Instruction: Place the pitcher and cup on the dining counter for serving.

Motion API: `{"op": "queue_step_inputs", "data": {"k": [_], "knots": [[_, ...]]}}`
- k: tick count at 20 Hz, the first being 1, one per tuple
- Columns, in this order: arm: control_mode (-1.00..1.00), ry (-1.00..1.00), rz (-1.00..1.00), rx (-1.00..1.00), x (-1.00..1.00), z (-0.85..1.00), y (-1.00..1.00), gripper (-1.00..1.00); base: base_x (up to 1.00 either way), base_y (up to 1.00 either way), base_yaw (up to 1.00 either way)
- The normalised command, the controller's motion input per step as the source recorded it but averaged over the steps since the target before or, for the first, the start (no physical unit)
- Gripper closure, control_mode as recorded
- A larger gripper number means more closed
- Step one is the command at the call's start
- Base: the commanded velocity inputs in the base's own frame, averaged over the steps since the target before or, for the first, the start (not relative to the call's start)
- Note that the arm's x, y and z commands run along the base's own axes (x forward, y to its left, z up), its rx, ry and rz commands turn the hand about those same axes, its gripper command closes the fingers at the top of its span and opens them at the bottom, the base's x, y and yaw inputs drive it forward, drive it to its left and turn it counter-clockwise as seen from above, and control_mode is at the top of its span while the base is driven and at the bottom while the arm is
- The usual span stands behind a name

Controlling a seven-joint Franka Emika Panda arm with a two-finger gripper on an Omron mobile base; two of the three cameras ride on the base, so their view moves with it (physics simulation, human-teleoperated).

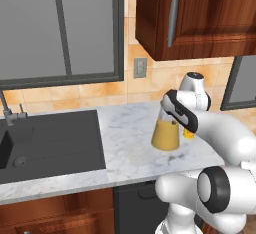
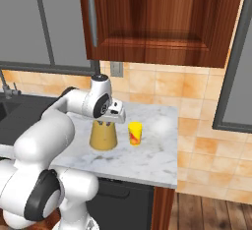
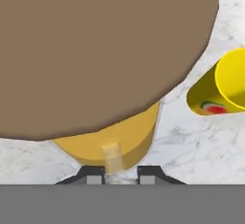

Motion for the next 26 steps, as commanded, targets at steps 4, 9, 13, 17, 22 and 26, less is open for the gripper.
{"op": "queue_step_inputs", "data": {"k": [4, 9, 13, 17, 22, 26], "knots": [[-1.00, -0.04, 0.00, 0.00, -0.02, 0.05, 0.00, 1.00, 0.00, 0.00, 0.00], [-1.00, -0.14, 0.00, 0.00, -0.17, 0.33, 0.00, 1.00, 0.00, 0.00, 0.00], [-1.00, -0.23, 0.00, 0.00, -0.25, 0.70, 0.00, 1.00, 0.00, 0.00, 0.00], [-1.00, -0.33, 0.00, 0.00, -0.43, 0.89, 0.00, 1.00, 0.00, 0.00, 0.00], [-1.00, -0.30, 0.00, 0.00, -0.41, 1.00, 0.00, 1.00, 0.00, 0.00, 0.00], [-1.00, -0.26, 0.00, 0.00, -0.47, 0.83, 0.00, 1.00, 0.00, 0.00, 0.00]]}}
